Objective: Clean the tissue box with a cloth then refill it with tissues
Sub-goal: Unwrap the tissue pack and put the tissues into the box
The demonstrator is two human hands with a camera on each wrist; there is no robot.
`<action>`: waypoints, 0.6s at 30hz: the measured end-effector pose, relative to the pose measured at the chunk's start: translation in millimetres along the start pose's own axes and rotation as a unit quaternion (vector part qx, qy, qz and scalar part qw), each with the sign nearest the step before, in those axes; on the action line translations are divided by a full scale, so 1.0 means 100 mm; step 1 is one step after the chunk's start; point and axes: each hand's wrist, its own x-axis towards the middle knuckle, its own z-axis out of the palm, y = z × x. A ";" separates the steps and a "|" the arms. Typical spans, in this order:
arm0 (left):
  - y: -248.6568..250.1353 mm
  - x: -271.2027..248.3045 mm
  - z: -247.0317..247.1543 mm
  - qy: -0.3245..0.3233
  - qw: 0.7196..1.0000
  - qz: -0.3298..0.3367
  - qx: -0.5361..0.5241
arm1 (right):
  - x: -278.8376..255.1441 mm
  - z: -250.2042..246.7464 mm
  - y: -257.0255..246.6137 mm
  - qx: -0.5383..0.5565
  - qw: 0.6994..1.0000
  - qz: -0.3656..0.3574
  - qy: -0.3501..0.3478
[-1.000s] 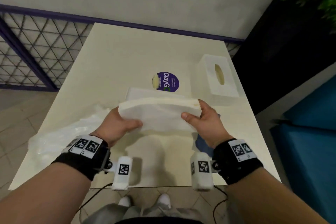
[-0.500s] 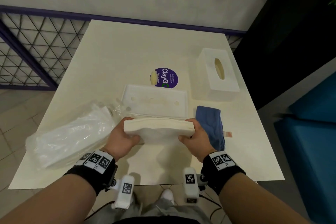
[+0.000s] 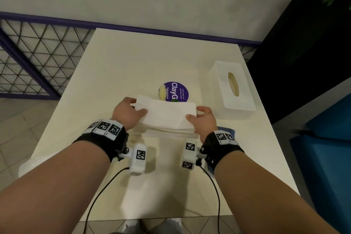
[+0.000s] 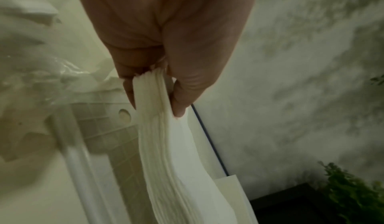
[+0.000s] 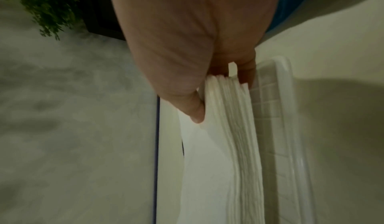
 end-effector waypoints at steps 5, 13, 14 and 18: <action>-0.08 0.13 0.16 -0.025 0.996 -0.015 0.079 | 0.10 0.05 0.06 -0.062 0.997 -0.025 0.029; -0.15 0.02 -0.27 0.059 0.994 0.084 0.042 | 0.00 0.13 -0.08 -0.192 0.965 -0.161 0.075; -0.20 -0.05 -0.41 0.072 0.992 0.091 0.049 | -0.06 0.20 -0.11 -0.193 0.963 -0.179 0.063; -0.50 -0.39 -0.91 0.010 0.989 0.025 0.144 | -0.38 0.68 -0.20 -0.225 0.946 -0.225 -0.057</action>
